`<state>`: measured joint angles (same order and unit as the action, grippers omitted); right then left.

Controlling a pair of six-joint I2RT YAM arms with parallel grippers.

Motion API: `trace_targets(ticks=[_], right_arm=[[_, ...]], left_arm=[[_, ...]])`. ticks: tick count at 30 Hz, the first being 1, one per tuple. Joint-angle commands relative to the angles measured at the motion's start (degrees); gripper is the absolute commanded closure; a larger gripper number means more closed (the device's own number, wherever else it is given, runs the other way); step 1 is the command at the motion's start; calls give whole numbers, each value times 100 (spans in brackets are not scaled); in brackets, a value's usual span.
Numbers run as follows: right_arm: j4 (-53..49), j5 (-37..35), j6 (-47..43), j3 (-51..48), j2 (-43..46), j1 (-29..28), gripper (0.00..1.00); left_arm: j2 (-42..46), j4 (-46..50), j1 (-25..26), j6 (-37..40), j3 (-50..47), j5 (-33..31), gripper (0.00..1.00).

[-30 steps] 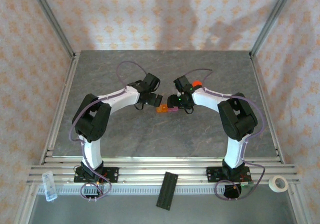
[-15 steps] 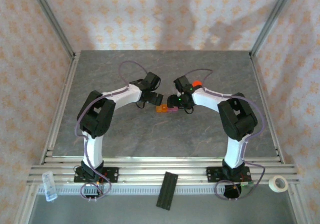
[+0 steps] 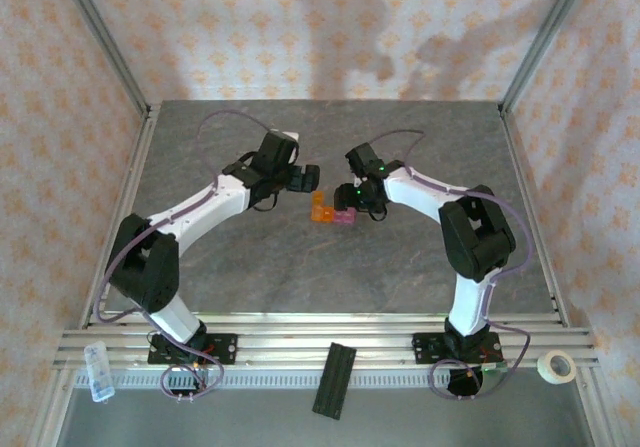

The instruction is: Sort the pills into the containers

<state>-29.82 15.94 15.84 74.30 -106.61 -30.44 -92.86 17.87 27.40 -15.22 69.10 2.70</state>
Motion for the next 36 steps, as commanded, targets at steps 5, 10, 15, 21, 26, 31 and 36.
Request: trace_targets(ticks=[5,10,15,21,26,31,36], right_arm=[[-561,-326,-99,434,592,-6,27],[-755,-444,-147,671,705,-6,26],[-1094,-966,-294,1094,746,-2,26],[-1583,-1898,-401,1775,609,52,24],[-1867,-2435,-434,2204,385,212,23],[-2030,-2119,-345,2470,209,634,23],[-2089,-1428,-249,2563,37,1100,18]], left_arm=[[768,-715,-138,-509,-990,31,0],[1223,-954,-176,-597,-1518,-202,0],[1607,-993,-178,-596,-1849,-765,0],[2015,-1179,-204,-613,-2164,-1171,0],[2096,-1240,-224,-621,-2254,-1404,0],[2259,-1820,-226,-481,-2625,-1498,0],[2539,-3192,-226,-354,-3385,-1613,0]])
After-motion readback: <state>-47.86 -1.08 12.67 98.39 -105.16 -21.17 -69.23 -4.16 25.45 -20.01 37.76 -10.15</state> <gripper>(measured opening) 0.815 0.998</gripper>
